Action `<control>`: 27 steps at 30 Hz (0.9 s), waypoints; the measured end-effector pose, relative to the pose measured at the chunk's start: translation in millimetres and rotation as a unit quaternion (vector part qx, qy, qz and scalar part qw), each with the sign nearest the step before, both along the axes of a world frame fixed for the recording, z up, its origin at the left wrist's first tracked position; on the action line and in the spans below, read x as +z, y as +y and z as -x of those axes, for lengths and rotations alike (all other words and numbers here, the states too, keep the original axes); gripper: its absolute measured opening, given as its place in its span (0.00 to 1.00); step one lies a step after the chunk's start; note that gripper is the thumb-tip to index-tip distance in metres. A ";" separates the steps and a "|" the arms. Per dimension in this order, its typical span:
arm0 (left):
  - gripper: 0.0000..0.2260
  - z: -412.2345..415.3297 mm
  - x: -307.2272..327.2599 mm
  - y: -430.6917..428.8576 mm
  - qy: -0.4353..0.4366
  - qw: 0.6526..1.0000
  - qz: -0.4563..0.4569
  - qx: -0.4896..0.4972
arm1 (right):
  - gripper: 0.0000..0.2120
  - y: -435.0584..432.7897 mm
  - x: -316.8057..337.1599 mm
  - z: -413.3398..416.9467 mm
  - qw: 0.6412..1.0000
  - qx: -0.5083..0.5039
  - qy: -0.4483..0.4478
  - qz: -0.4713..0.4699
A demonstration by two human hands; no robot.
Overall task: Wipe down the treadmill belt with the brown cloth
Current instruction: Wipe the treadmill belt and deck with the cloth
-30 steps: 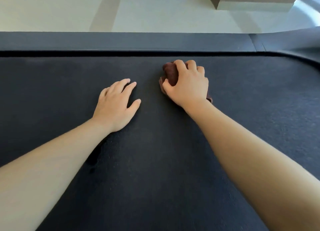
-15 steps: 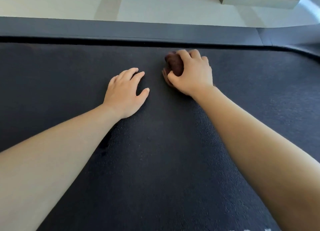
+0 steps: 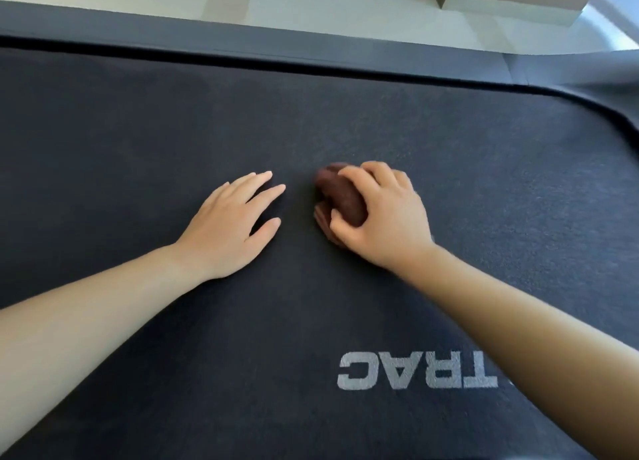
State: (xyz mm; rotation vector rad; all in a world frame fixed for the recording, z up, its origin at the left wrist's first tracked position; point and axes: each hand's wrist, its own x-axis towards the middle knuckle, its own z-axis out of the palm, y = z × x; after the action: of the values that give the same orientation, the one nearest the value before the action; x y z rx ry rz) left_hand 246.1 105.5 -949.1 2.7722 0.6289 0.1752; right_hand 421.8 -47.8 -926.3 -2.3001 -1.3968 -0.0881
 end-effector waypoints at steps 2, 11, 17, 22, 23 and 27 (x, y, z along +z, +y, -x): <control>0.23 8.3 0.8 -5.0 -0.002 1.000 0.009 0.003 | 0.25 21.2 -1.1 -6.2 0.999 -0.039 0.006 0.006; 0.23 54.0 7.5 -10.4 0.021 1.000 0.004 -0.016 | 0.25 -4.4 4.5 37.1 0.999 0.021 -0.001 0.029; 0.23 64.5 7.8 -9.5 0.002 1.000 0.009 -0.021 | 0.25 -51.5 1.1 85.4 0.995 0.098 -0.023 0.025; 0.23 47.5 5.8 -2.0 -0.018 1.000 0.021 -0.010 | 0.26 -22.1 2.6 66.1 0.997 0.073 -0.020 0.014; 0.23 42.1 5.0 1.4 -0.018 1.000 0.020 -0.004 | 0.26 -12.7 1.3 59.3 0.998 0.062 -0.018 0.008; 0.23 14.0 1.5 25.5 -0.022 0.999 0.012 0.023 | 0.25 31.9 -5.0 26.5 1.000 0.000 -0.009 -0.008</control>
State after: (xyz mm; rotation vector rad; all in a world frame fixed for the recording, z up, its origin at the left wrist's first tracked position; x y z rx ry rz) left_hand 232.1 131.0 -947.6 2.7234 0.6792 0.2371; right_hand 395.3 -15.9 -931.3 -2.2915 -1.3991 -0.1199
